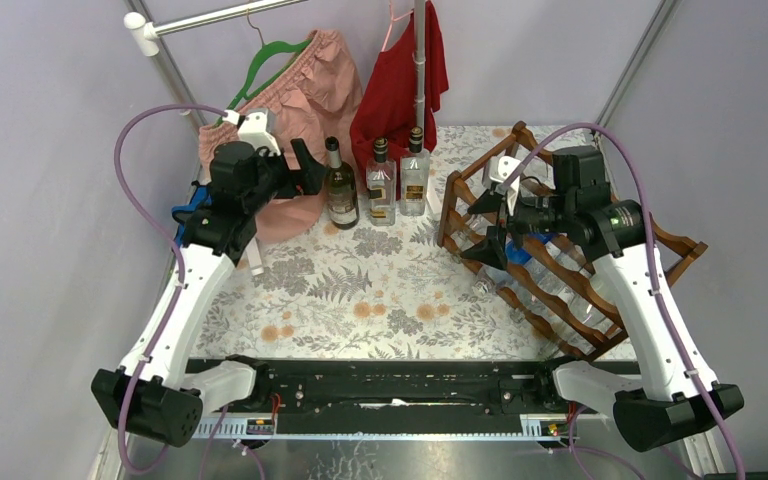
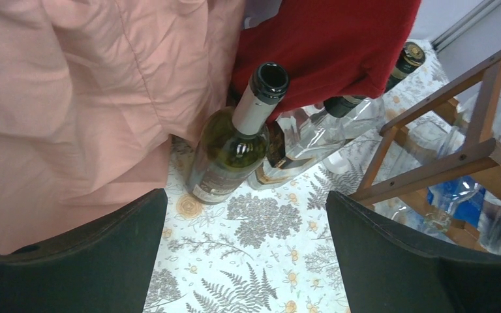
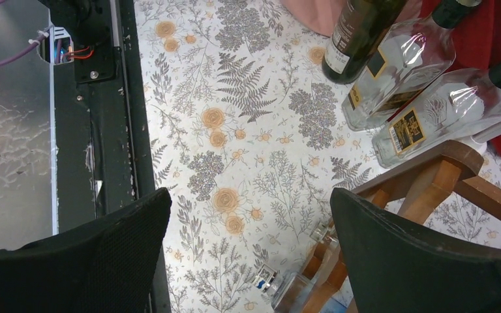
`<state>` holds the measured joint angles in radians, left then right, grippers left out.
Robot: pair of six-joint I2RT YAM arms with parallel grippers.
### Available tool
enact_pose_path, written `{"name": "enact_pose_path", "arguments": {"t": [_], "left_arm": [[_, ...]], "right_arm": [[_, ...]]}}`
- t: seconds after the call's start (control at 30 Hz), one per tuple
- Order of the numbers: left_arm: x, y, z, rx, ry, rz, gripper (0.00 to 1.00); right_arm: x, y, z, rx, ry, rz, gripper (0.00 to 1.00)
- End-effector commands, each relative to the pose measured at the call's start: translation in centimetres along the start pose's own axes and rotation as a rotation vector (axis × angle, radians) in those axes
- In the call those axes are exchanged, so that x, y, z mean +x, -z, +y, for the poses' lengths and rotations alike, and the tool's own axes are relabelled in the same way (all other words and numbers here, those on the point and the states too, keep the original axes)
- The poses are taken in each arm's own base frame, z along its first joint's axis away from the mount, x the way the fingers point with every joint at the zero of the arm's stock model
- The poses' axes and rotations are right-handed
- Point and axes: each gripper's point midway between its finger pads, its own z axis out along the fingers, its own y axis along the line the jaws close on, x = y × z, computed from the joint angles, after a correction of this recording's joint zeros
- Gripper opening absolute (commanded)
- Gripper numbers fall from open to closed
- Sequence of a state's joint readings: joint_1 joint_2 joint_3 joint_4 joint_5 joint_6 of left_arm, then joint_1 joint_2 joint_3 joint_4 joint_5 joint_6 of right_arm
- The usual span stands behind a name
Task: Put the wine bottle on the wine rack
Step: Pick up the wine bottle from the center of the board.
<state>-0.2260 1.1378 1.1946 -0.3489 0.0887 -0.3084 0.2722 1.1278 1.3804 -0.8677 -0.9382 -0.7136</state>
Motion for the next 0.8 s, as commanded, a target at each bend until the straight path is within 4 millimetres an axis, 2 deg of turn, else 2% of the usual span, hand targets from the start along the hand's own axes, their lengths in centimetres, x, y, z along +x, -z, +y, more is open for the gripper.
{"name": "enact_pose_path", "arguments": {"t": [0.0,0.17,0.47,0.57,0.63,0.77], "left_arm": [[-1.3,0.0,1.5,-0.076,-0.065,-0.017,0.99],[-1.1,-1.6,2.7,-0.133,-0.070,0.004,0.99],[-0.5,-6.4,1.0,-0.052,-0.019,0.086,0.94],[-0.3,-7.9,0.3,-0.066,-0.034,0.091,0.93],[-0.2,-8.8,0.6,-0.120,-0.068,0.086,0.92],[0.1,-10.2,1.4,-0.208,-0.124,0.091,0.81]], "right_arm": [[-1.2,-0.3,-0.4,-0.008,0.008,-0.051,1.00],[-0.5,-0.7,-0.5,-0.022,-0.001,-0.046,1.00],[0.3,-1.1,-0.4,-0.046,-0.008,-0.039,1.00],[0.3,-1.3,-0.3,-0.053,-0.011,-0.041,1.00],[0.4,-1.3,-0.3,-0.055,-0.013,-0.043,1.00],[0.5,-1.3,-0.3,-0.055,-0.017,-0.042,1.00]]}}
